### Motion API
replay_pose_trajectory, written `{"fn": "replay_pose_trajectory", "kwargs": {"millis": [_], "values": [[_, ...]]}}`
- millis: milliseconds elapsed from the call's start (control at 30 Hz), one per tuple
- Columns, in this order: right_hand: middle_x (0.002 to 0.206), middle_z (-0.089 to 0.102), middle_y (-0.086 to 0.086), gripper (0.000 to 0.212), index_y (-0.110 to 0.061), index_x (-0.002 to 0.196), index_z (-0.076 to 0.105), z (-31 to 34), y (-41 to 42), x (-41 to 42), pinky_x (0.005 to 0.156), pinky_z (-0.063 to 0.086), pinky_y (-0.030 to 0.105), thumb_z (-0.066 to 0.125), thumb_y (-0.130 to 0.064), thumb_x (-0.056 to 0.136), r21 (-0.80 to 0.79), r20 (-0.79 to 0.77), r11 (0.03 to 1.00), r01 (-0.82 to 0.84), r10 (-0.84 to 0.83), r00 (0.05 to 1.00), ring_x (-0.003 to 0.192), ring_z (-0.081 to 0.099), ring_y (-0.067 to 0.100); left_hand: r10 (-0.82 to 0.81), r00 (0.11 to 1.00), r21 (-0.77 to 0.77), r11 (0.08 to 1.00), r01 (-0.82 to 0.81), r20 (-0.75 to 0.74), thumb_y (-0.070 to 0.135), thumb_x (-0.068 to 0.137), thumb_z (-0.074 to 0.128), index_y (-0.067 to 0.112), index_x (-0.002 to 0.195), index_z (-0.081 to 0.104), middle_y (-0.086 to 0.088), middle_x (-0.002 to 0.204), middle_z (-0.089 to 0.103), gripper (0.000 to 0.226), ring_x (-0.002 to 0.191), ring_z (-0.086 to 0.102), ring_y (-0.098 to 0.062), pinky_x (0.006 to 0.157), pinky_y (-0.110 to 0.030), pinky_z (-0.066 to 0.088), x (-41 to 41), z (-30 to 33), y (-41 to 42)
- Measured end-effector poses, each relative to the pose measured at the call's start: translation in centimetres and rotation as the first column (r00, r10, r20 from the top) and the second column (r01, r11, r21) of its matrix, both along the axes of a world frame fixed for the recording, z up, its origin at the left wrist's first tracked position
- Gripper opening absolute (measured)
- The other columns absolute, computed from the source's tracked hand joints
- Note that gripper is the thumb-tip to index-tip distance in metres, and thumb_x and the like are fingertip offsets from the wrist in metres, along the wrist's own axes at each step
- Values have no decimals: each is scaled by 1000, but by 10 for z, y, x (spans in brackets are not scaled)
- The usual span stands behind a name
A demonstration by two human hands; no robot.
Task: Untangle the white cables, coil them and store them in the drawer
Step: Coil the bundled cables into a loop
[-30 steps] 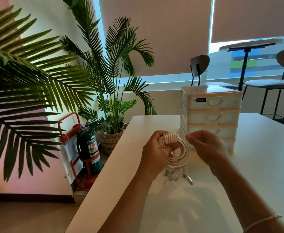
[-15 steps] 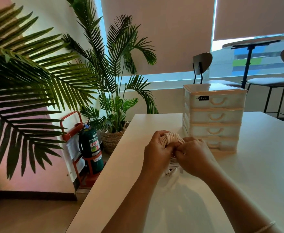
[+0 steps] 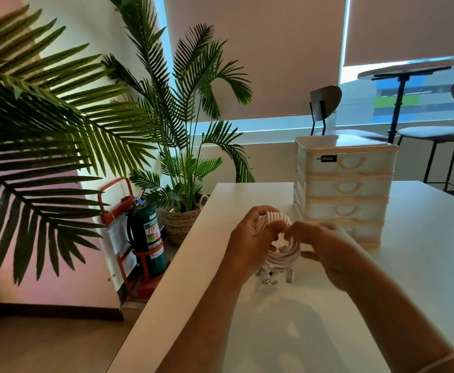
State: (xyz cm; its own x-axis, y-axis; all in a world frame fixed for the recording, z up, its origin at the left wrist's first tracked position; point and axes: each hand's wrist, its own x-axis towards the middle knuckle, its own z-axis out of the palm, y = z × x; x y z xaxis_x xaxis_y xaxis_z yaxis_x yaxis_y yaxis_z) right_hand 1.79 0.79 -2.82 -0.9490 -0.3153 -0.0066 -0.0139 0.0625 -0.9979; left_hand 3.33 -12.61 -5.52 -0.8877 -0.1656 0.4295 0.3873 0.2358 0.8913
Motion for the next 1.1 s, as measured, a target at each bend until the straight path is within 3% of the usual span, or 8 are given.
{"fn": "replay_pose_trajectory", "kwargs": {"millis": [167,267,433,567,667,833,1000,1100], "values": [[85,64,10,17,-4,79,62,10,19,-3,89,39,43,52,-14,87,9,69,996,-94,93,993,87,56,23,-68,998,-60,996,68,10,46,66,73,38,91,60,13,80,63,29,68,58,-4,61,-27,51,2,-1,-2],[92,65,8,20,-5,85,65,13,26,-4,81,43,38,54,-21,89,88,39,989,-123,120,992,90,55,23,22,1000,-169,985,-21,6,40,62,81,33,90,61,13,77,61,35,67,56,-5,64,-24,51,3,-1,-4],[88,64,-7,17,-26,73,66,14,32,-7,76,44,32,58,-19,87,345,-289,939,-15,122,949,91,57,17,119,993,-284,952,-111,8,42,65,79,27,89,63,12,71,61,32,64,55,-4,61,-18,49,6,2,-5],[81,58,-17,16,-33,75,67,10,30,-10,70,43,15,65,-19,83,374,-612,910,180,97,785,77,56,0,68,997,-204,977,-59,39,38,69,78,25,89,65,10,72,62,28,63,56,-6,58,-25,51,7,0,-2],[75,60,-20,8,-25,85,71,3,24,-14,68,42,15,65,-20,83,338,-702,902,269,51,710,74,58,-2,17,998,-72,997,-13,56,33,73,76,25,88,64,5,74,62,21,64,57,-8,53,-21,47,10,3,0],[73,66,-9,15,-26,76,65,-4,13,-12,66,48,19,62,-14,85,257,-582,955,145,34,812,70,61,5,-50,999,125,991,48,14,19,81,68,16,89,62,10,61,61,10,54,55,-2,47,-16,43,13,7,1],[63,66,3,13,-13,72,67,2,16,-8,54,45,19,63,-5,82,90,-317,996,-6,35,948,55,58,9,-61,998,134,989,60,9,18,81,69,16,88,62,10,60,61,10,54,55,-3,45,-16,42,13,7,2],[65,66,6,9,-10,73,67,2,21,-9,62,45,28,64,-5,80,87,-222,995,-43,62,973,61,58,16,-43,999,100,994,41,16,22,78,71,19,86,63,8,65,62,12,58,56,-4,47,-17,43,11,5,3]]}}
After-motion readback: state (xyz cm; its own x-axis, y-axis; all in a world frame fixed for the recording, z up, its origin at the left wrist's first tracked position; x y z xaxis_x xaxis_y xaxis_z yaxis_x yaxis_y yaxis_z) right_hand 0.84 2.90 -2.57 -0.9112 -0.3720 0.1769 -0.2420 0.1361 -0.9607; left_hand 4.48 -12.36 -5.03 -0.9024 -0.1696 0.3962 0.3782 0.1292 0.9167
